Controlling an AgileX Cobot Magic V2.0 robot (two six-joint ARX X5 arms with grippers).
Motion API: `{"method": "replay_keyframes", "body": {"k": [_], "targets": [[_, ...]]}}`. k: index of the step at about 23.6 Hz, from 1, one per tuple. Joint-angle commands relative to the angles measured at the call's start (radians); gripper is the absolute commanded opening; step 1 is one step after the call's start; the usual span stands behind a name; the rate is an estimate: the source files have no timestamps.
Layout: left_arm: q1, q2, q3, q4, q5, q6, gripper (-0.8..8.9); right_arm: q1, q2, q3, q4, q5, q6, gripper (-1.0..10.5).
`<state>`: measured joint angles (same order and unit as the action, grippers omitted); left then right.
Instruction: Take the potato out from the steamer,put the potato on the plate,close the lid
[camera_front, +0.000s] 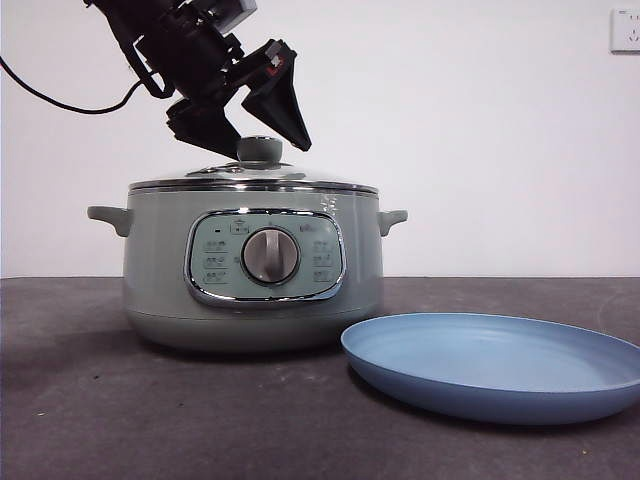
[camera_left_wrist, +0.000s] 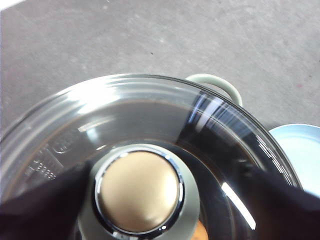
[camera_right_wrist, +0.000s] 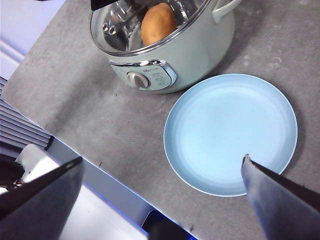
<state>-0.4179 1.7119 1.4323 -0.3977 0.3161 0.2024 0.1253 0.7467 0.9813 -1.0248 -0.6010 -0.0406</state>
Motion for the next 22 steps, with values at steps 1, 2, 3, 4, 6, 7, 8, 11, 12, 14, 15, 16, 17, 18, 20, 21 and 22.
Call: {"method": "replay_keyframes", "body": {"k": [1, 2, 3, 4, 6, 7, 8, 11, 12, 14, 15, 16, 17, 18, 20, 21, 22], "targets": [[-0.004, 0.005, -0.002, 0.0, -0.001, 0.006, 1.77, 0.002, 0.0, 0.002, 0.006, 0.001, 0.005, 6.6], [-0.004, 0.005, -0.002, -0.006, -0.001, 0.002, 1.36, 0.002, 0.0, 0.002, 0.006, 0.001, 0.005, 6.6], [-0.004, 0.005, -0.002, -0.014, -0.001, 0.001, 0.84, 0.002, 0.0, 0.002, 0.006, 0.001, 0.005, 6.6], [-0.004, 0.005, -0.002, -0.019, -0.001, 0.001, 0.27, 0.002, 0.0, 0.002, 0.006, 0.001, 0.005, 6.6], [-0.004, 0.005, -0.002, -0.023, -0.001, 0.001, -0.09, 0.002, 0.0, 0.002, 0.006, 0.002, 0.005, 6.6], [-0.004, 0.005, -0.002, -0.023, -0.001, 0.001, -0.09, 0.002, 0.0, 0.002, 0.006, 0.005, 0.005, 6.6], [-0.004, 0.005, -0.002, -0.022, -0.001, 0.001, -0.09, 0.002, 0.0, 0.002, 0.006, 0.005, 0.005, 6.6], [-0.003, 0.002, -0.002, -0.021, -0.001, 0.0, -0.09, 0.002, 0.0, 0.002, 0.007, 0.005, 0.005, 6.6], [-0.003, 0.0, -0.002, -0.019, -0.002, 0.0, -0.09, 0.002, 0.0, 0.002, 0.007, 0.005, 0.005, 6.6], [-0.002, -0.007, 0.002, -0.016, -0.001, -0.002, -0.09, 0.002, 0.002, 0.002, 0.008, 0.005, 0.005, 6.6], [-0.002, -0.009, 0.009, -0.016, -0.001, -0.012, -0.09, 0.002, 0.004, 0.002, 0.008, 0.005, 0.005, 6.6], [-0.002, -0.014, 0.016, -0.015, -0.001, -0.019, -0.09, 0.002, 0.006, 0.002, 0.007, 0.005, 0.005, 6.6], [-0.002, -0.021, 0.025, -0.016, -0.002, -0.019, -0.09, 0.002, 0.007, 0.002, 0.008, 0.005, 0.005, 6.6], [-0.002, -0.027, 0.037, -0.019, -0.002, -0.019, -0.09, 0.002, 0.011, 0.002, 0.012, 0.005, 0.006, 6.6], [-0.001, -0.043, 0.067, -0.05, -0.004, -0.019, -0.09, 0.002, 0.018, 0.002, 0.015, 0.005, 0.006, 6.6], [0.002, -0.058, 0.078, -0.061, -0.006, -0.019, -0.09, 0.002, 0.023, 0.002, 0.016, 0.005, 0.006, 6.6], [0.005, -0.076, 0.082, -0.066, -0.014, -0.019, -0.09, 0.002, 0.03, 0.002, 0.017, 0.005, 0.006, 6.6]]}}
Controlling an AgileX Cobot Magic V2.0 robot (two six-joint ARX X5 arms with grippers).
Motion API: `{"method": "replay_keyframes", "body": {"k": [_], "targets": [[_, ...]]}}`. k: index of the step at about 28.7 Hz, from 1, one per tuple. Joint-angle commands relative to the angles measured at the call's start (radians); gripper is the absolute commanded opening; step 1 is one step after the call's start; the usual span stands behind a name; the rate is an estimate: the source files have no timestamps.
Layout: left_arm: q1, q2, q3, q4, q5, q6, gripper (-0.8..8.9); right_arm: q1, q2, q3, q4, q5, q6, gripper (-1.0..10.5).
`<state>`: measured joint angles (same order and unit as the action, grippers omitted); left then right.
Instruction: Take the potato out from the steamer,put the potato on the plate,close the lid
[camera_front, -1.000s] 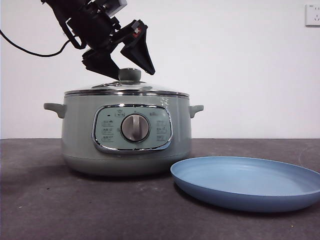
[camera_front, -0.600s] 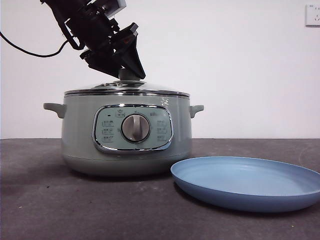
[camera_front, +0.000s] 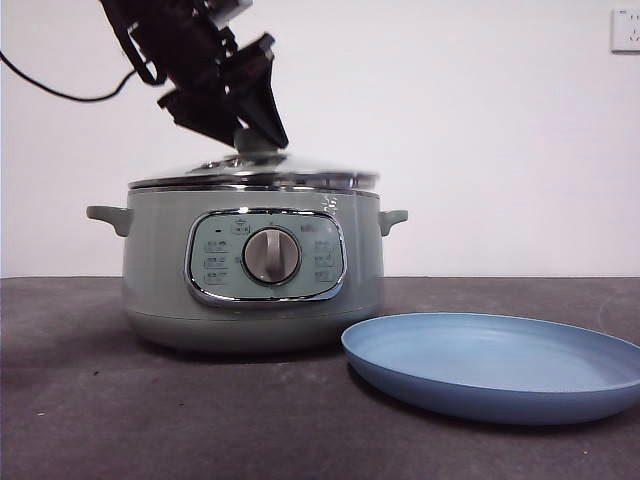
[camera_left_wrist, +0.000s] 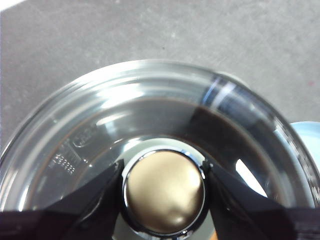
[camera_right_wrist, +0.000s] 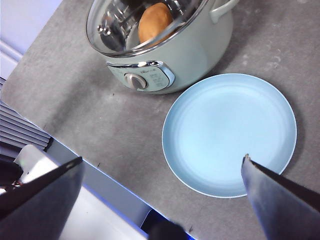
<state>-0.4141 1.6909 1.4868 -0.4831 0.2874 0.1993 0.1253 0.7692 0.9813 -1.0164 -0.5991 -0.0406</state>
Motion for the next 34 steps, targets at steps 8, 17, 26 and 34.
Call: {"method": "replay_keyframes", "body": {"k": [8, 17, 26, 34], "targets": [[0.051, -0.309, 0.031, -0.16, -0.029, -0.043, -0.09, 0.038, 0.107, 0.003, 0.175, -0.004, 0.085, 6.6], [0.082, -0.55, 0.031, -0.392, -0.095, -0.047, -0.09, 0.235, 0.391, 0.162, 0.338, 0.069, 0.147, 6.6], [0.082, -0.712, 0.031, -0.574, -0.132, -0.069, -0.09, 0.414, 0.755, 0.492, 0.333, 0.227, 0.122, 6.6], [0.082, -0.812, 0.031, -0.658, -0.132, -0.076, -0.09, 0.518, 1.017, 0.713, 0.335, 0.385, 0.097, 6.6]]}}
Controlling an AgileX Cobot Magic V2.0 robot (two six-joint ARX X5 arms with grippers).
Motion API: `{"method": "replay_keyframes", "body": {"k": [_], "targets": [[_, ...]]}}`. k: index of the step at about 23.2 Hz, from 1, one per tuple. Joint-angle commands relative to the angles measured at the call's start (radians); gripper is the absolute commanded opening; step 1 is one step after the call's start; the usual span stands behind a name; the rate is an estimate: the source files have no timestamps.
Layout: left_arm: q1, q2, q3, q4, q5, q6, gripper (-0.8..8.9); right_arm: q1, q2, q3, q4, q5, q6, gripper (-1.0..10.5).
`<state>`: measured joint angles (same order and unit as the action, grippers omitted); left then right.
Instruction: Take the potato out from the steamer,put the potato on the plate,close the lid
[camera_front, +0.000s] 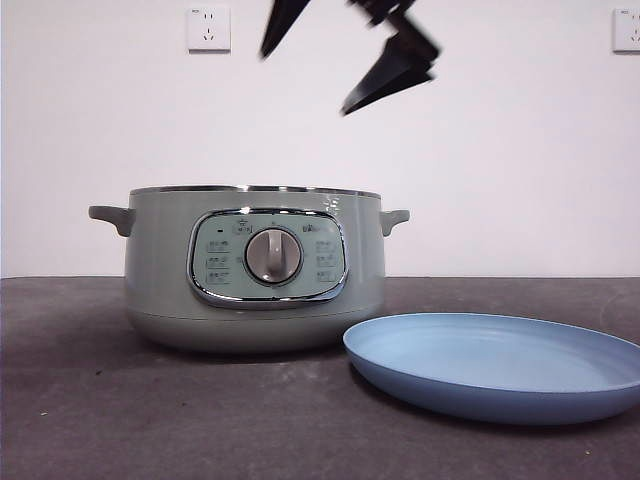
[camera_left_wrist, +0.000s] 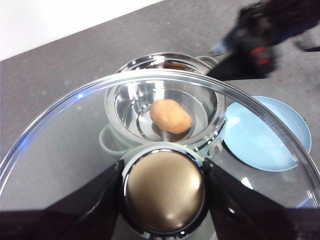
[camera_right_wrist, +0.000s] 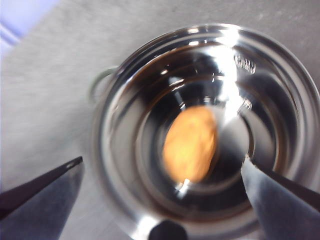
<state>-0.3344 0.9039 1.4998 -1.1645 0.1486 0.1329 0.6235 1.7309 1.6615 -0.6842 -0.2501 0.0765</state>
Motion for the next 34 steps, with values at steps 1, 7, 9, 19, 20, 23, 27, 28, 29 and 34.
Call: {"method": "replay_keyframes", "body": {"k": [1, 7, 9, 19, 20, 23, 27, 28, 29, 34], "targets": [[0.003, -0.036, 0.018, 0.015, 0.007, -0.01, -0.09, 0.029, 0.082, 0.049, 0.005, 0.064, -0.026, 6.6], [0.003, -0.069, 0.018, -0.042, 0.008, -0.01, -0.09, 0.08, 0.229, 0.079, 0.101, 0.178, -0.041, 6.5], [0.003, -0.071, 0.018, -0.042, 0.009, -0.009, -0.09, 0.092, 0.261, 0.079, 0.13, 0.209, -0.041, 6.5], [0.002, -0.072, 0.018, -0.042, 0.011, -0.009, -0.09, 0.093, 0.366, 0.079, 0.149, 0.234, -0.032, 6.2], [0.002, -0.072, 0.018, -0.042, 0.011, -0.009, -0.09, 0.093, 0.369, 0.079, 0.154, 0.234, -0.031, 5.7], [0.002, -0.072, 0.018, -0.042, 0.011, -0.008, -0.09, 0.093, 0.373, 0.079, 0.152, 0.232, -0.029, 3.3], [0.002, -0.072, 0.018, -0.041, 0.011, -0.008, -0.09, 0.093, 0.373, 0.079, 0.151, 0.222, -0.029, 0.5], [0.002, -0.072, 0.018, -0.04, 0.011, -0.008, -0.09, 0.093, 0.373, 0.079, 0.152, 0.223, -0.029, -0.2], [0.002, -0.072, 0.018, -0.04, 0.011, -0.008, -0.09, 0.093, 0.373, 0.079, 0.153, 0.222, -0.027, -0.2], [0.002, -0.071, 0.018, -0.034, 0.011, -0.008, -0.09, 0.093, 0.36, 0.082, 0.153, 0.227, -0.024, -0.2]]}}
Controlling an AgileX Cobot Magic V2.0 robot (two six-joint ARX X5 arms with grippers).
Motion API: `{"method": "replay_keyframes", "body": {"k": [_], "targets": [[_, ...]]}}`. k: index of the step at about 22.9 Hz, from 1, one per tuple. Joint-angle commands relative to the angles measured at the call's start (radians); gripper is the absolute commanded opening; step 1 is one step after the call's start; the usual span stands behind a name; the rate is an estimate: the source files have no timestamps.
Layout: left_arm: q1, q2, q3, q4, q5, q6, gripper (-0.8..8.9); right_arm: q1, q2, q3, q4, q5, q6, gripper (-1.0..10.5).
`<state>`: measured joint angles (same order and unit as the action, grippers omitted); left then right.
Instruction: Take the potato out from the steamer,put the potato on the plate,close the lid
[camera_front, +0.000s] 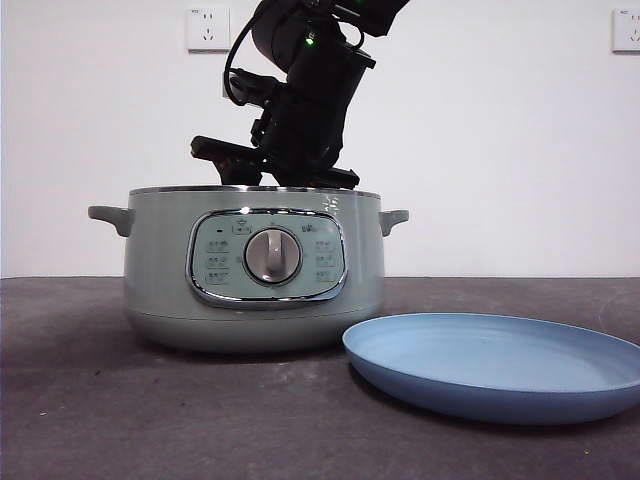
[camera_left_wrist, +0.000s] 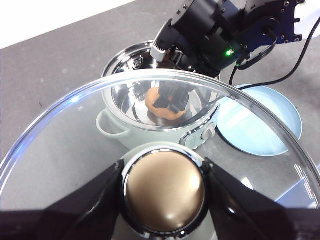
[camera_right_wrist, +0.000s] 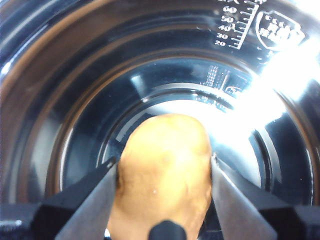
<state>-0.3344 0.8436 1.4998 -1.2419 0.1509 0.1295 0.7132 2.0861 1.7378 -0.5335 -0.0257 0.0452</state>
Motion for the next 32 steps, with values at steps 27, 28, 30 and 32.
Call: {"method": "replay_keyframes", "body": {"k": [27, 28, 30, 32], "targets": [[0.002, 0.003, 0.018, 0.09, 0.065, -0.002, -0.09, 0.0, -0.817, -0.276, -0.484, 0.196, -0.002, -0.2], [0.002, 0.003, 0.018, 0.09, 0.065, -0.002, -0.09, 0.0, -0.834, -0.313, -0.465, 0.196, 0.004, -0.2], [0.002, 0.003, 0.018, 0.089, 0.065, -0.002, -0.09, 0.0, -0.87, -0.405, -0.418, 0.189, 0.014, -0.2], [0.002, 0.003, 0.018, 0.089, 0.065, -0.002, -0.09, 0.0, -0.895, -0.494, -0.367, 0.189, 0.027, -0.2]]}}
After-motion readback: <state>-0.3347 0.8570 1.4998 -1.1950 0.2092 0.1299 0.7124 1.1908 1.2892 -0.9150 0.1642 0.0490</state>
